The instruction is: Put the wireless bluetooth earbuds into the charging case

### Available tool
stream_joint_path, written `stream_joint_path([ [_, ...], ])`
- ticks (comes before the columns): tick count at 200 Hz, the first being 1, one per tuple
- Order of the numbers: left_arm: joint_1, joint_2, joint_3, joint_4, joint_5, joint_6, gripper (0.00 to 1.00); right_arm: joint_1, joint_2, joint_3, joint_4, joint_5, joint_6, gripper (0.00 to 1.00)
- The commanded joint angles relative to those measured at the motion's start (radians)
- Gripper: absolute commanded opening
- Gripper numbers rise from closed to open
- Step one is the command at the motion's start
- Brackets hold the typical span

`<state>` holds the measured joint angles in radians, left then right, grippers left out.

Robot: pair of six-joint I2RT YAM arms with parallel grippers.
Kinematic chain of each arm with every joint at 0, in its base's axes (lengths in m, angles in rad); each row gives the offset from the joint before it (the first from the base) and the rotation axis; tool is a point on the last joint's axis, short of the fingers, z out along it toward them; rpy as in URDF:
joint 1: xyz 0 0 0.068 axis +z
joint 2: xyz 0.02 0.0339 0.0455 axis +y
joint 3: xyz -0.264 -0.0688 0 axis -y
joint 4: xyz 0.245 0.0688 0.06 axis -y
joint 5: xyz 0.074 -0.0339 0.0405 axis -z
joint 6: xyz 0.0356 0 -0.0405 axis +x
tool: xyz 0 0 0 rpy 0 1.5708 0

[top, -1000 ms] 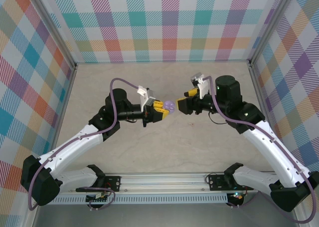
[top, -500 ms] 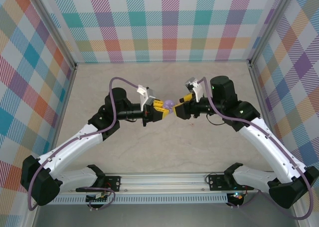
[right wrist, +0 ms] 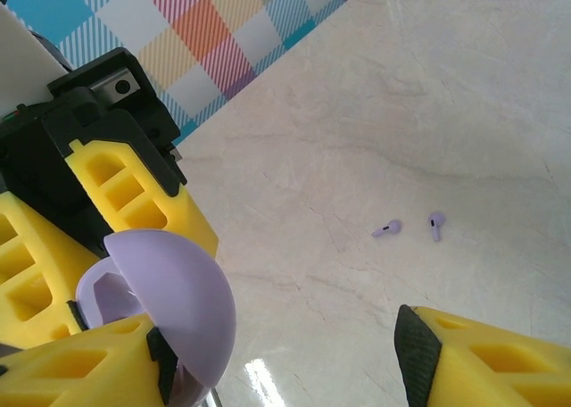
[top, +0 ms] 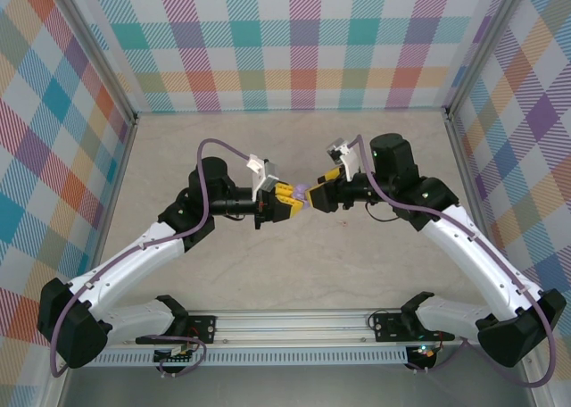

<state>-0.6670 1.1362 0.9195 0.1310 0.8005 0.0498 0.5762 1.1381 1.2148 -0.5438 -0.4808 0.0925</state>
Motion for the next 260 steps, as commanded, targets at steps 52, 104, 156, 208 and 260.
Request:
stream_joint_path([
  [52, -0.011, 0.011, 0.031, 0.013, -0.064, 0.0, 0.12, -0.001, -0.028, 0.015, 0.032, 0.04, 0.019, 0.67],
  [104, 0.015, 0.012, 0.03, 0.013, -0.121, -0.033, 0.12, -0.011, -0.132, -0.047, 0.087, 0.213, 0.081, 0.69],
  [156, 0.048, -0.025, 0.023, 0.013, -0.147, -0.074, 0.12, -0.07, -0.078, -0.065, 0.02, 0.295, 0.155, 0.68],
  [208, 0.113, -0.073, 0.042, -0.033, -0.199, -0.168, 0.13, -0.083, 0.112, -0.086, 0.01, 0.239, 0.223, 0.68],
  [260, 0.201, -0.07, 0.111, -0.109, -0.129, -0.279, 0.14, -0.082, 0.337, -0.077, 0.106, 0.151, 0.274, 0.67],
])
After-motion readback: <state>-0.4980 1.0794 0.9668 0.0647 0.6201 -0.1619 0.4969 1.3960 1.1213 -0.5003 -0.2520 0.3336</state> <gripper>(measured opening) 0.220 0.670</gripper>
